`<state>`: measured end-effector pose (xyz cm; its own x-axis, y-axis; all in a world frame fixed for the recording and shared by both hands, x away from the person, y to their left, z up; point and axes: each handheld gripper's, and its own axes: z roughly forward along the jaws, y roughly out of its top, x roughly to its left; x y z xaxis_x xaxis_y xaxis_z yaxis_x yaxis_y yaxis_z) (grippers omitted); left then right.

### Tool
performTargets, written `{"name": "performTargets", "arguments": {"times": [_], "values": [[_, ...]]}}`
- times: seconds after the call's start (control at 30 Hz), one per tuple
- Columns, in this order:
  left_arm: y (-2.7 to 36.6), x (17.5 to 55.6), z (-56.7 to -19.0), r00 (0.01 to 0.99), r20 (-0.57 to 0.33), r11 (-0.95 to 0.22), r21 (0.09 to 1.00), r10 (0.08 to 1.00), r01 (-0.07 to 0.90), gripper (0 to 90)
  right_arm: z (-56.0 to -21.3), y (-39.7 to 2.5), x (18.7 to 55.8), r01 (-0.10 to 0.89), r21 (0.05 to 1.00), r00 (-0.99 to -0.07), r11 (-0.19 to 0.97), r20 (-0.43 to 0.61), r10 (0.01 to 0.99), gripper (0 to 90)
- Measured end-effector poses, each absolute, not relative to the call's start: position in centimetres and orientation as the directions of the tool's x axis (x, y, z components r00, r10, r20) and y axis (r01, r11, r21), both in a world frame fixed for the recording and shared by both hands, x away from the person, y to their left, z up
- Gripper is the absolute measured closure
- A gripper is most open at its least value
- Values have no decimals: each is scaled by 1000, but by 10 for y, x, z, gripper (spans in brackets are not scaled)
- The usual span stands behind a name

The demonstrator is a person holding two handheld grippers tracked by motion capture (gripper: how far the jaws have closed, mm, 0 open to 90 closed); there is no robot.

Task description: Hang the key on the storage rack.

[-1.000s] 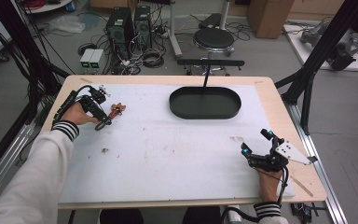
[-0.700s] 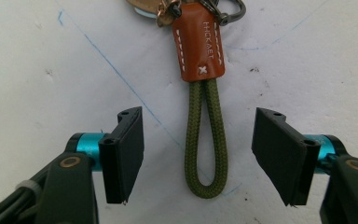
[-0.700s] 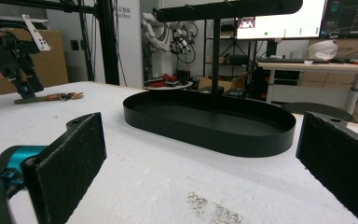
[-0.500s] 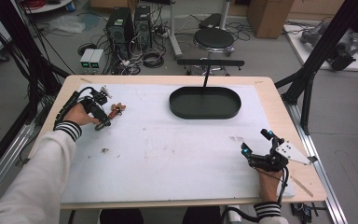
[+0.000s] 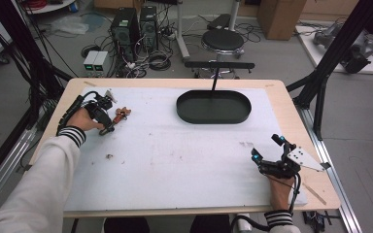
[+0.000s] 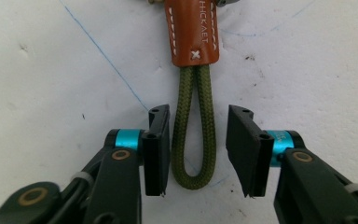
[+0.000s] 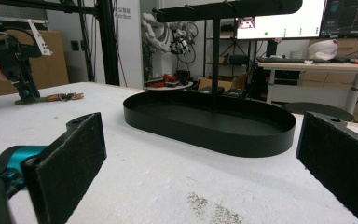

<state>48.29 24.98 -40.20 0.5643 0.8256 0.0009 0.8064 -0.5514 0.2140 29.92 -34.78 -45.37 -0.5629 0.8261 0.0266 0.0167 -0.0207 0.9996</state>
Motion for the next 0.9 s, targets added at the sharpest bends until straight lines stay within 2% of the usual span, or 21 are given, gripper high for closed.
{"name": "performTargets", "arguments": {"times": [0.13, 0.23, 0.3, 0.57, 0.9], "values": [[250, 483, -403, 560, 5, -550, 198, 828, 811, 663, -454, -348, 300, 11, 1000, -563, -18, 21, 826, 4], [250, 484, -403, 561, 5, -553, 176, 828, 814, 759, -454, -348, 300, 11, 1000, -563, -18, 21, 826, 4], [248, 483, -403, 552, 11, -545, 176, 834, 820, 775, -454, -348, 300, 11, 1000, -563, -18, 21, 826, 4], [245, 481, -402, 566, 51, -565, 181, 823, 805, 785, -454, -348, 299, 17, 1000, -563, -22, 27, 826, 4], [250, 472, -379, 582, 68, -571, 311, 810, 760, 787, -453, -347, 299, 15, 1000, -559, -18, 23, 829, 4]]}}
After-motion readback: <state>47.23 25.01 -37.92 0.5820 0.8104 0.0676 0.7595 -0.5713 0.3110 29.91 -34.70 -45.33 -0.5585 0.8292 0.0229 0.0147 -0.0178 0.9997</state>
